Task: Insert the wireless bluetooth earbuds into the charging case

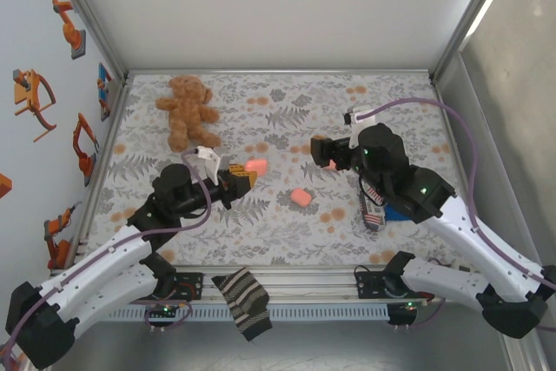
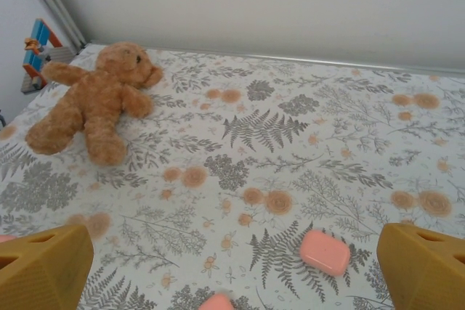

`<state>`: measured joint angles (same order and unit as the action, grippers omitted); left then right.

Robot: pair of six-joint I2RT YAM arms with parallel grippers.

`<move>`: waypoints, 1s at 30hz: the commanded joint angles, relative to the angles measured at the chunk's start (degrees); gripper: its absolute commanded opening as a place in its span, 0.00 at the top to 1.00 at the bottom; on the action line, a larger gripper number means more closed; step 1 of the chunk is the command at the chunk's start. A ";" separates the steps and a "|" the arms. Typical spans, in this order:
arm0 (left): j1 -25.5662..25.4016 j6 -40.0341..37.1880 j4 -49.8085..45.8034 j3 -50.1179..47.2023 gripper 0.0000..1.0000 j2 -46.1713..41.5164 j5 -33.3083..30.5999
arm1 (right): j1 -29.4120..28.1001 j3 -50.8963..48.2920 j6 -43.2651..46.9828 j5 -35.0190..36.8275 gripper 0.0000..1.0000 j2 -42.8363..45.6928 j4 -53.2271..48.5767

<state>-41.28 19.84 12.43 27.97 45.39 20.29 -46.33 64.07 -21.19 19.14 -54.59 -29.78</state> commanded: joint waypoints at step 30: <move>0.05 8.15 -8.57 14.07 0.95 23.29 -4.58 | -0.26 -4.41 -0.01 9.09 0.00 7.00 -5.20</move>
<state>-41.28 25.89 4.86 39.81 66.61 13.74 -46.33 60.03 -20.95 26.24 -48.07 -35.05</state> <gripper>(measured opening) 0.217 0.995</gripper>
